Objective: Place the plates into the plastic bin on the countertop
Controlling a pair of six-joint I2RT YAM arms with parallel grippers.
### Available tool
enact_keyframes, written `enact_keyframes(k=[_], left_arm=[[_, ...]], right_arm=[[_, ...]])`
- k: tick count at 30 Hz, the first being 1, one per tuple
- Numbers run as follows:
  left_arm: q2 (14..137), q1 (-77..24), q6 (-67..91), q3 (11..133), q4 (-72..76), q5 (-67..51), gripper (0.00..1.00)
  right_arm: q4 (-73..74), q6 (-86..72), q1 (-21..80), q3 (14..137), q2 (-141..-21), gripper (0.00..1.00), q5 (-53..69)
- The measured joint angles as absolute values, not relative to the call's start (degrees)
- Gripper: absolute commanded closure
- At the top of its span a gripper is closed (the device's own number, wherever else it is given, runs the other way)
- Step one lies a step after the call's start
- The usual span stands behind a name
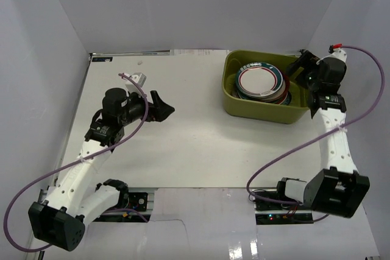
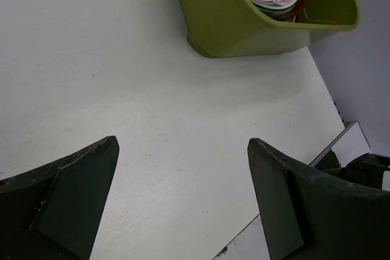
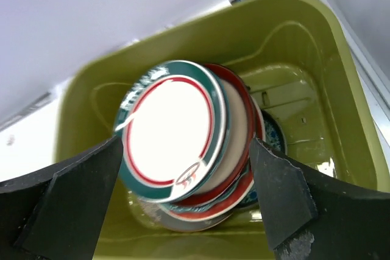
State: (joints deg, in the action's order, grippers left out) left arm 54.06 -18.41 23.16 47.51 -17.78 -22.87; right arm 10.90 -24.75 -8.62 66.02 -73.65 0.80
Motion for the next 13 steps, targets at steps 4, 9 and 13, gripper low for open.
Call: enact_keyframes(k=[4, 9, 13], left_arm=[[52.66, -18.41, 23.16, 51.83, -18.00, -23.31, 0.02], [50.68, -18.50, 23.16, 59.77, -15.88, -23.73, 0.02], [47.81, -18.50, 23.20, 64.45, -12.40, -23.46, 0.02]], right_arm=[[8.32, -24.99, -8.62, 61.54, -62.72, 0.10, 4.93], [6.11, -26.20, -8.60, 60.07, -53.56, 0.10, 15.49], [4.84, -27.05, -8.62, 60.10, -44.40, 0.10, 18.90]])
